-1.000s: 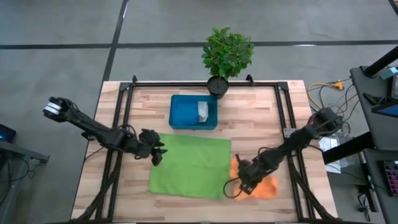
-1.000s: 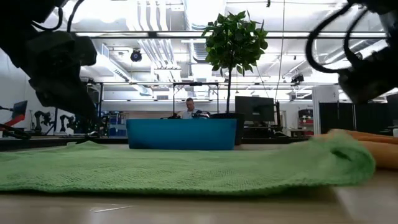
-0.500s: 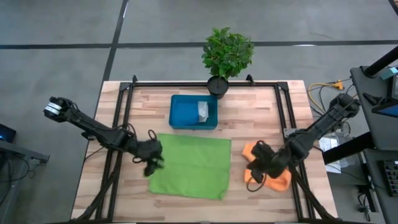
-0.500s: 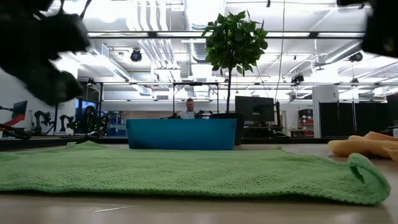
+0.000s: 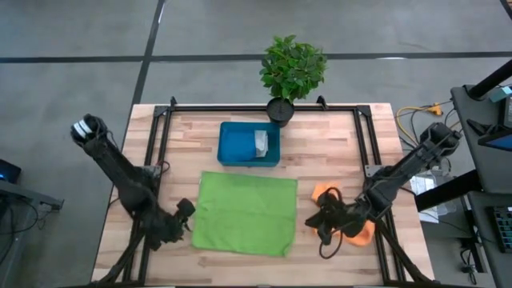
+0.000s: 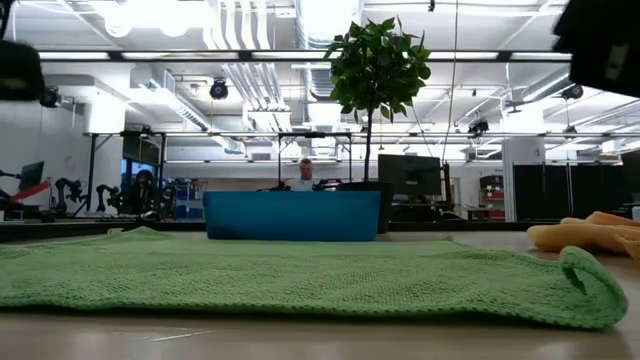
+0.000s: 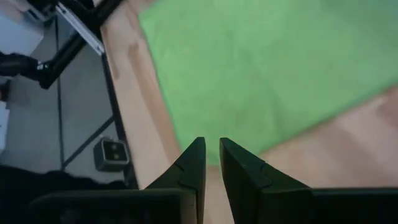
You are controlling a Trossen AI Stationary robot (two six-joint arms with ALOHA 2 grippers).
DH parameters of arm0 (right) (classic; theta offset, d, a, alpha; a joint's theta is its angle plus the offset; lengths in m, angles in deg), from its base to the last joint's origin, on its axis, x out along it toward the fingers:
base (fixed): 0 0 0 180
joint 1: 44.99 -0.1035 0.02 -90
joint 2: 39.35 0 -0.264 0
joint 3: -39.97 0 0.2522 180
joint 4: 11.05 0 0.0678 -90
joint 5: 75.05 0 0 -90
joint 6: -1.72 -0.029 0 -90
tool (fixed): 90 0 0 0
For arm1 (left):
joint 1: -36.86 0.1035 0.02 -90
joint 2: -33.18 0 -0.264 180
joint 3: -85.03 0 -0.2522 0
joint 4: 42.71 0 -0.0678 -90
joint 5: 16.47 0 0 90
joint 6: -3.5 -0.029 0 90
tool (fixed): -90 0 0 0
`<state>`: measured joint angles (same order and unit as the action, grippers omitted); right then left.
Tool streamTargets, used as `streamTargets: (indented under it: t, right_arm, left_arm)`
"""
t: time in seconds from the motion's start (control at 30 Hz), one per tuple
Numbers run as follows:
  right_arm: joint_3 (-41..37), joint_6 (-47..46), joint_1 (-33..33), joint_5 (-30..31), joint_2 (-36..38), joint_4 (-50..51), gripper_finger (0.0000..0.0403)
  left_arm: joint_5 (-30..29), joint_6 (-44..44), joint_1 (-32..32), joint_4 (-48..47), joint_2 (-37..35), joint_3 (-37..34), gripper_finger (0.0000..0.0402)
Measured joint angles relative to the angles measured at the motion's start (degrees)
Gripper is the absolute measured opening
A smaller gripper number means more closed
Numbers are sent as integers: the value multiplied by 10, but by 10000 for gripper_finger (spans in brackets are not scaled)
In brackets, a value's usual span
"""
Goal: Fold microfiber towels
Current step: Fold the green microfiber towel
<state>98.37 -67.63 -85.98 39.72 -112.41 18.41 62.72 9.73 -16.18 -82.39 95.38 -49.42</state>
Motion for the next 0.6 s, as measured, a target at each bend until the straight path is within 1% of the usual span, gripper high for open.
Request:
streamTargets:
  t: [0.03, 0.07, 0.1, 0.17, 0.23, 0.3, 0.43, 0.5, 0.6]
  right_arm:
    - [0, -11, 0, -14, -6, -5, 45]
    - [0, -20, -1, -28, -13, -8, 45]
    - [0, -27, -2, -41, -21, -16, 45]
    - [0, -32, -2, -69, -36, -31, 45]
    - [3, -31, -5, -85, -47, -45, 45]
    - [11, -28, -8, -87, -59, -52, 45]
    - [22, -13, -11, -87, -80, -55, 45]
    - [28, 6, -11, -87, -90, -63, 45]
    - [30, 66, -11, -86, -111, -116, 45]
  left_arm:
    - [-37, -25, -17, -4, 16, 7, 162]
    - [-62, -49, -31, -4, 34, 12, 162]
    - [-74, -70, -41, -4, 54, 16, 162]
    - [-77, -94, -56, -4, 97, 24, 162]
    - [-79, -101, -65, -5, 140, 34, 162]
    - [-104, -112, -70, -6, 180, 45, 162]
    - [-186, -146, -71, -1, 252, 78, 162]
    - [-215, -152, -70, 2, 279, 92, 162]
    - [-232, -132, -71, -5, 302, 108, 162]
